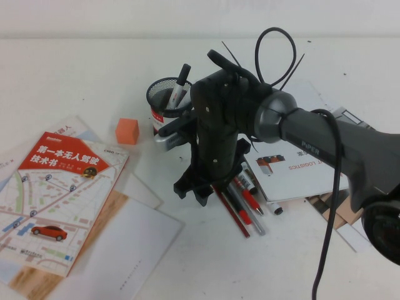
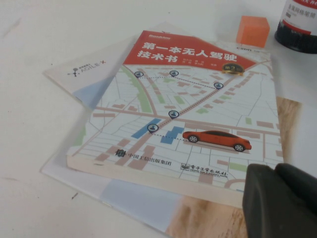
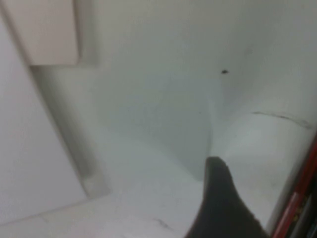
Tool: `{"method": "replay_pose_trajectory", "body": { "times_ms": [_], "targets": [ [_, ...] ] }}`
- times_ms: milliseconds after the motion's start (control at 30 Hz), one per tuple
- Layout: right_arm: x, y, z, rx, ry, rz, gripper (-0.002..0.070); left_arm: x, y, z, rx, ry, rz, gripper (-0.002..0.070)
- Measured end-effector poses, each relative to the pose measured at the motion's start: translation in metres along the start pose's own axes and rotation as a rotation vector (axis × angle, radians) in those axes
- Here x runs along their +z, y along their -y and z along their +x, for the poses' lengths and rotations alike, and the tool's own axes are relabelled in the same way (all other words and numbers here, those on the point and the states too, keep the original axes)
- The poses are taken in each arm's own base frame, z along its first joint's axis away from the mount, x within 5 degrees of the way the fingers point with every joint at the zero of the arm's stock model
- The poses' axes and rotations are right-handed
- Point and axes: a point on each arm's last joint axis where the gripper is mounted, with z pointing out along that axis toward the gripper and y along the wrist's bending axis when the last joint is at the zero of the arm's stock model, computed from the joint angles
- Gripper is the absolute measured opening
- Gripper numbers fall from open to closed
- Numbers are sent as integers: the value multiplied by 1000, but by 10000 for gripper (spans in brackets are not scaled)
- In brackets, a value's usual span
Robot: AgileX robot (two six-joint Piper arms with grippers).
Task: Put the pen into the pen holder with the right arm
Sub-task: Pick up the pen on the table
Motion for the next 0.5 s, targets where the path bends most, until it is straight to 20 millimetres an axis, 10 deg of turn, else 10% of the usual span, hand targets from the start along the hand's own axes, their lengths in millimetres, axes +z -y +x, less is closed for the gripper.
{"method": "replay_pose_trajectory", "body": {
  "times_ms": [500],
  "targets": [
    [8, 4, 0, 22, -16, 1, 141, 0, 0, 0, 0, 0, 0, -1]
  ]
}}
